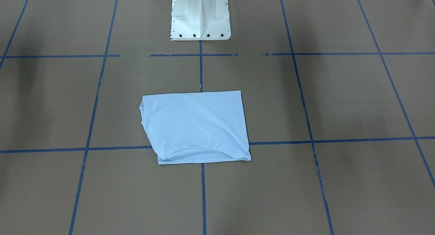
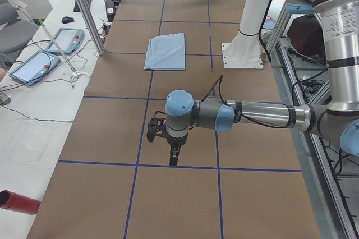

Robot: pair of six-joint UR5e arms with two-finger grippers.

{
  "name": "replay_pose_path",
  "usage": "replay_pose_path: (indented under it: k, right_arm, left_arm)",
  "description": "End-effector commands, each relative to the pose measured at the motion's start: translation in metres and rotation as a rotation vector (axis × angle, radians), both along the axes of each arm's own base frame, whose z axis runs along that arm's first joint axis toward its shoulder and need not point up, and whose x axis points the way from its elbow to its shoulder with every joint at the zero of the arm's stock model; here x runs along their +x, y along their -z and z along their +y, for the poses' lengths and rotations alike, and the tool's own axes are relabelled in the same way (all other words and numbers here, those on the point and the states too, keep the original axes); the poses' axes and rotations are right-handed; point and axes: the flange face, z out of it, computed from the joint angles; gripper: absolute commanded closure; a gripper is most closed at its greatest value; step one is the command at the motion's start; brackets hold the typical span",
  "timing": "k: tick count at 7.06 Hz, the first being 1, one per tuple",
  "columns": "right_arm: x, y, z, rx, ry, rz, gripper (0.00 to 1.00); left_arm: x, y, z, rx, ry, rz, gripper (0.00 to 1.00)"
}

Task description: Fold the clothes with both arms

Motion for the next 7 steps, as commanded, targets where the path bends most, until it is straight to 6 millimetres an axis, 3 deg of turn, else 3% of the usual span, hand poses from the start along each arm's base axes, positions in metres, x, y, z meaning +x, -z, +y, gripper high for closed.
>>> replay_pose_path:
  k: [1, 3, 4, 7]
  right_arm:
    - [-0.001, -0.001, 0.000, -0.002, 0.002, 0.000, 0.00]
    - [-0.001, -0.001, 0.000, -0.002, 0.003, 0.000, 0.00]
    - [-0.001, -0.001, 0.000, -0.002, 0.002, 0.000, 0.00]
    - [-0.001, 0.001, 0.000, 0.001, 0.002, 0.000, 0.00]
  left_arm:
    - [0.000, 0.005, 0.002, -0.013, 0.000, -0.001, 0.00]
    - [-0.001, 0.019, 0.006, -0.029, -0.019, -0.004, 0.00]
    - [-0.003, 0.015, 0.010, 0.047, -0.138, -0.011, 0.00]
    - [-0.003, 0.013, 0.011, 0.048, -0.172, -0.011, 0.00]
